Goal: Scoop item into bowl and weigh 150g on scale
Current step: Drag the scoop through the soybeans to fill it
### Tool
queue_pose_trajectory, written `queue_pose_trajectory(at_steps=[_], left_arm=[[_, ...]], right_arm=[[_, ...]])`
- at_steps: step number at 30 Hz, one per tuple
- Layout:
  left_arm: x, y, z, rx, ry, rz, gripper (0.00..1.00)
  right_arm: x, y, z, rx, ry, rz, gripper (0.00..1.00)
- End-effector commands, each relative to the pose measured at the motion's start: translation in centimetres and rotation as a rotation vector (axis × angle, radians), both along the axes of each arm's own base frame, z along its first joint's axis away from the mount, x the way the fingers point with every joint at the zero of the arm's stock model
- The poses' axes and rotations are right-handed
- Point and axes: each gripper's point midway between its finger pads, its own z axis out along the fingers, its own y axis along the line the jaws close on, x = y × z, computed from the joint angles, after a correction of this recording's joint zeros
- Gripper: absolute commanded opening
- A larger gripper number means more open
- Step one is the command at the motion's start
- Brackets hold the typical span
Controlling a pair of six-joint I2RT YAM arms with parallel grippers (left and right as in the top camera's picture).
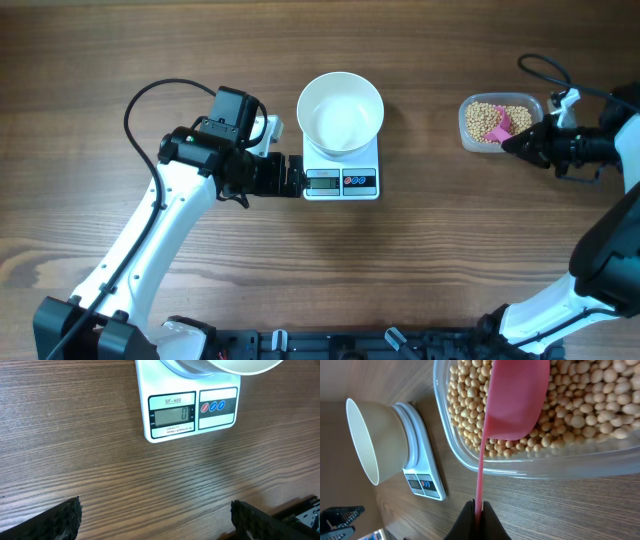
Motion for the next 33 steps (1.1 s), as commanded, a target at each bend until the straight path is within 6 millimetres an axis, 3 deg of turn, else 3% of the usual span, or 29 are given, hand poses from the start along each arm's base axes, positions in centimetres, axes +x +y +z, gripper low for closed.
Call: queue_pose_trajectory(at_steps=[1,5,17,25,33], left_arm=[[0.0,-0.1,-0.2,-0.005,0.004,-0.017,1.00],[0.0,-0.1,-0.2,-0.005,0.004,-0.017,1.00],[0.0,-0.1,-0.2,-0.005,0.004,-0.017,1.00],[0.0,-0.1,-0.2,-0.005,0.004,-0.017,1.00],[0.0,-0.1,-0.2,-0.005,0.003,-0.018,1.00]], right_arm=[[0.0,-0.5,-0.1,0.064,-0.010,-0.037,0.04],[-0.2,-1.3,0.2,0.072,-0.034,-0.049,0.04],[-0.3,-1.0,1.3,0.143,-0.084,-0.041,0.04],[-0.7,-2.6,1.8,0.173,-0.106,-0.098,0.04],[-1.1,-2.5,2.3,0.194,-0.124,-0.084,0.04]])
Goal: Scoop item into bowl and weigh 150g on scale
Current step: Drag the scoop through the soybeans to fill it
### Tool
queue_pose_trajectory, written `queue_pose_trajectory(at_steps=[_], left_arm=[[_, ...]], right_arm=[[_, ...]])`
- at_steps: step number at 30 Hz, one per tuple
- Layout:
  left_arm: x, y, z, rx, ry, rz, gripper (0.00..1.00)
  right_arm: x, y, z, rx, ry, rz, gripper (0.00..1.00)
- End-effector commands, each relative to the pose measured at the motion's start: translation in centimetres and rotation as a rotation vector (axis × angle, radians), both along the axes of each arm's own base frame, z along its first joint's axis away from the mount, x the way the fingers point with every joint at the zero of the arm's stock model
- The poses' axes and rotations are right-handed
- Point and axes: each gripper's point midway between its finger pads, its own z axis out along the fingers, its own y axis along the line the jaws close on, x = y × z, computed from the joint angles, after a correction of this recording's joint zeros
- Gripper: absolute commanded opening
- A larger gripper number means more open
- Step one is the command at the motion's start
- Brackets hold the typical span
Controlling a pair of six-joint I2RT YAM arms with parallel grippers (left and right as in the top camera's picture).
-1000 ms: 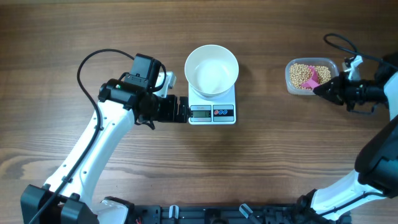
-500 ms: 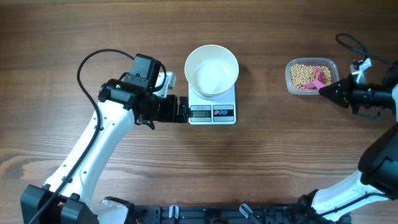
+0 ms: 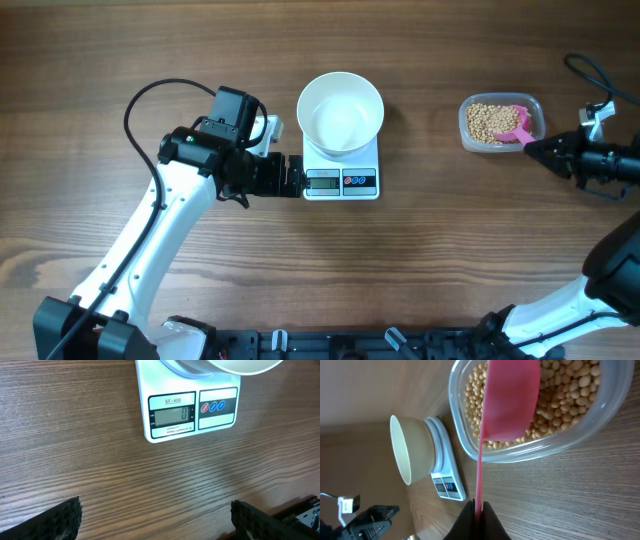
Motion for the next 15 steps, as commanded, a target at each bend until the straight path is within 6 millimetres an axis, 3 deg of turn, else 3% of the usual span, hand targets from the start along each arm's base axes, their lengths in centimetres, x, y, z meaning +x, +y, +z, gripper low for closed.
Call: queue_pose_trajectory(at_steps=[1,15], left_arm=[[0.0,-0.1,-0.2,-0.005,0.004,-0.017,1.00],[0.0,-0.1,-0.2,-0.005,0.004,-0.017,1.00]], right_arm=[[0.4,0.6,0.6,0.046,-0.062,0.021,0.04],[0.3,0.8,2.1,0.125,-0.110,0.003,0.04]])
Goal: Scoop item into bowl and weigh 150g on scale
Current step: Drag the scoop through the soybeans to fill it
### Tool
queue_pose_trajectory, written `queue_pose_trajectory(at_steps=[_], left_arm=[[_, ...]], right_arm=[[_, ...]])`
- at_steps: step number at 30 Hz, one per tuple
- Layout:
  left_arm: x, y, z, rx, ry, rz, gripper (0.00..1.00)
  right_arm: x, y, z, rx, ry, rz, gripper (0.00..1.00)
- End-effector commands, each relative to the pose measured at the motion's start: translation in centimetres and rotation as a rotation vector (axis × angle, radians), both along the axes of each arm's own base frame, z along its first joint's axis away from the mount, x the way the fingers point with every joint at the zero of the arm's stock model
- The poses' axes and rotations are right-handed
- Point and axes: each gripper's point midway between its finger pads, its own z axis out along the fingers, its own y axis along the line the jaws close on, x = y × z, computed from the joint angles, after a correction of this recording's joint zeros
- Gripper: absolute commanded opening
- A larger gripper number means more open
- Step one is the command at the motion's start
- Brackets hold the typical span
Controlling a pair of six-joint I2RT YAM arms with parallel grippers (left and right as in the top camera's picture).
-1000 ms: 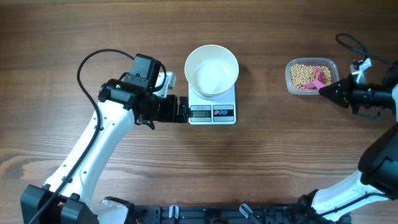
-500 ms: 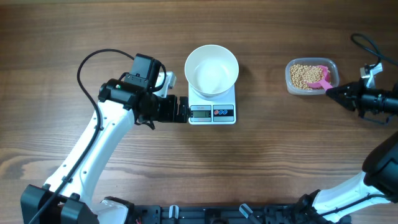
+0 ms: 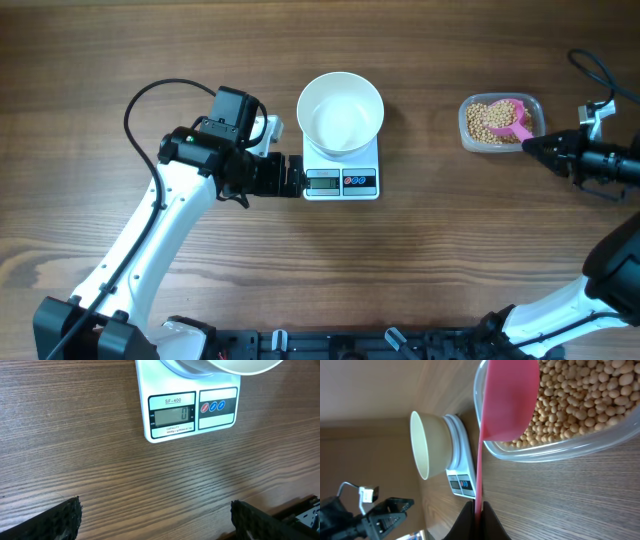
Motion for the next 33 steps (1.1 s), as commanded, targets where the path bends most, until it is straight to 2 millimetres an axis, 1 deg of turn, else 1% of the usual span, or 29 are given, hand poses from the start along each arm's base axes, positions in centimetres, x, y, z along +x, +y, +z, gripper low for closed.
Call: queue_pose_trajectory(at_steps=[1,7,12,19,28,33], left_arm=[[0.0,-0.1,-0.2,-0.005,0.003,-0.018,1.00],[0.0,-0.1,-0.2,-0.005,0.003,-0.018,1.00],[0.0,-0.1,-0.2,-0.005,0.004,-0.018,1.00],[0.0,-0.1,-0.2,-0.005,0.003,-0.018,1.00],[0.0,-0.1,-0.2,-0.005,0.003,-0.018,1.00],[0.0,-0.1,-0.2,-0.005,0.003,-0.018,1.00]], right_arm=[[0.2,-0.1,0.7,0.049,-0.051,-0.007,0.04],[-0.4,0.5,1.0,0.067,-0.052,0.015,0.04],[-0.4,0.9,2.0,0.097,-0.093,0.025,0.04],[-0.6,1.1,2.3,0.107,-0.083,0.028,0.04],[-1.4,2.4,4.0,0.168,-0.140,0.062,0.04],[-1.3,3.1,4.4,0.192,-0.140,0.070,0.04]])
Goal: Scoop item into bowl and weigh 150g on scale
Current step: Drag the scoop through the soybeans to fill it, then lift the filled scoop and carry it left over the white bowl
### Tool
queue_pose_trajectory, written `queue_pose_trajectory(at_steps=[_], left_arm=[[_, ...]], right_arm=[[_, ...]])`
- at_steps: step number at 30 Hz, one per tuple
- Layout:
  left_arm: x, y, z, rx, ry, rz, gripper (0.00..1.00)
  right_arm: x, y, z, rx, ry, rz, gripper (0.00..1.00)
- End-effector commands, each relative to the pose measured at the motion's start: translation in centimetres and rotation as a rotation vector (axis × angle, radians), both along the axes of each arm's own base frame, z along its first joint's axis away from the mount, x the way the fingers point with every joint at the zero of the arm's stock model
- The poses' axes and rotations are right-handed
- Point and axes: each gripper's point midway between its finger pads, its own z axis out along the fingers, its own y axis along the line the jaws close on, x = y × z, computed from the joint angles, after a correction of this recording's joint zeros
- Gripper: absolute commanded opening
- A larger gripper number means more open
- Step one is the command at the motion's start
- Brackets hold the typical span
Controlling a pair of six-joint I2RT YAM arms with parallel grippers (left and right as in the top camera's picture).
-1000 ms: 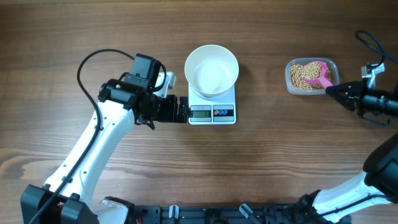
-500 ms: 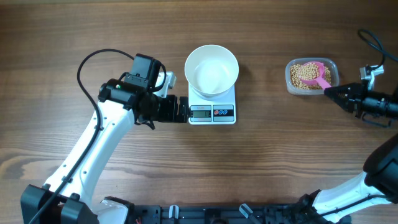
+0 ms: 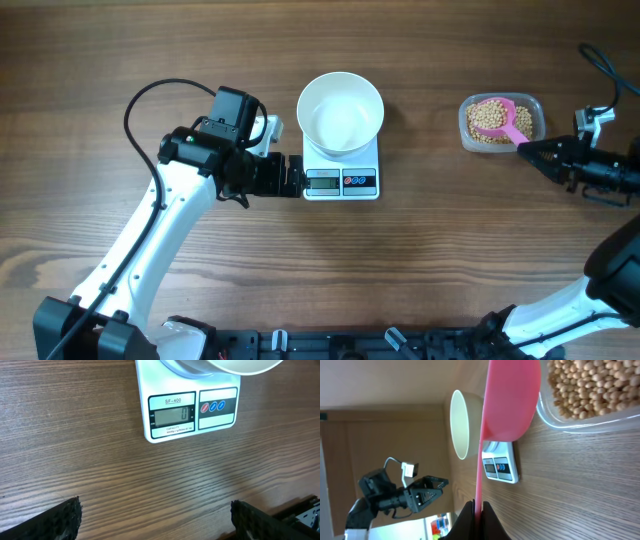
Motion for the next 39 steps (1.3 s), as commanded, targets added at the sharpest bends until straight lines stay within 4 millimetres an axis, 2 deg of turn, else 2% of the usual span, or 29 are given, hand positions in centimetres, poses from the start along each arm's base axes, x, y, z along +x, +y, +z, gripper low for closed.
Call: queue_pose_trajectory(at_steps=[1,5,11,19,29,35,39], left_arm=[[0.0,-0.1,-0.2,-0.005,0.004,-0.017,1.00],[0.0,-0.1,-0.2,-0.005,0.004,-0.017,1.00],[0.0,-0.1,-0.2,-0.005,0.004,-0.017,1.00],[0.0,-0.1,-0.2,-0.005,0.004,-0.017,1.00],[0.0,-0.1,-0.2,-0.005,0.004,-0.017,1.00],[0.0,-0.1,-0.2,-0.005,0.004,-0.017,1.00],[-0.1,-0.1,-0.2,-0.005,0.004,-0.018,1.00]], right_arm=[[0.9,0.7,1.2,0.025,-0.087,0.014,0.04],[1.1,1.8,1.5,0.043,-0.095,0.040,0.04],[1.5,2.6,2.1,0.060,-0.116,0.051,0.04],[2.6,4.6,4.3,0.035,-0.150,0.133,0.04],[5.5,9.4,8.2,-0.009,-0.210,0.258,0.04],[6.7,12.5,8.2,-0.008,-0.213,0.313,0.04],[7.6,15.4,7.7,-0.038,-0.198,0.357,0.04]])
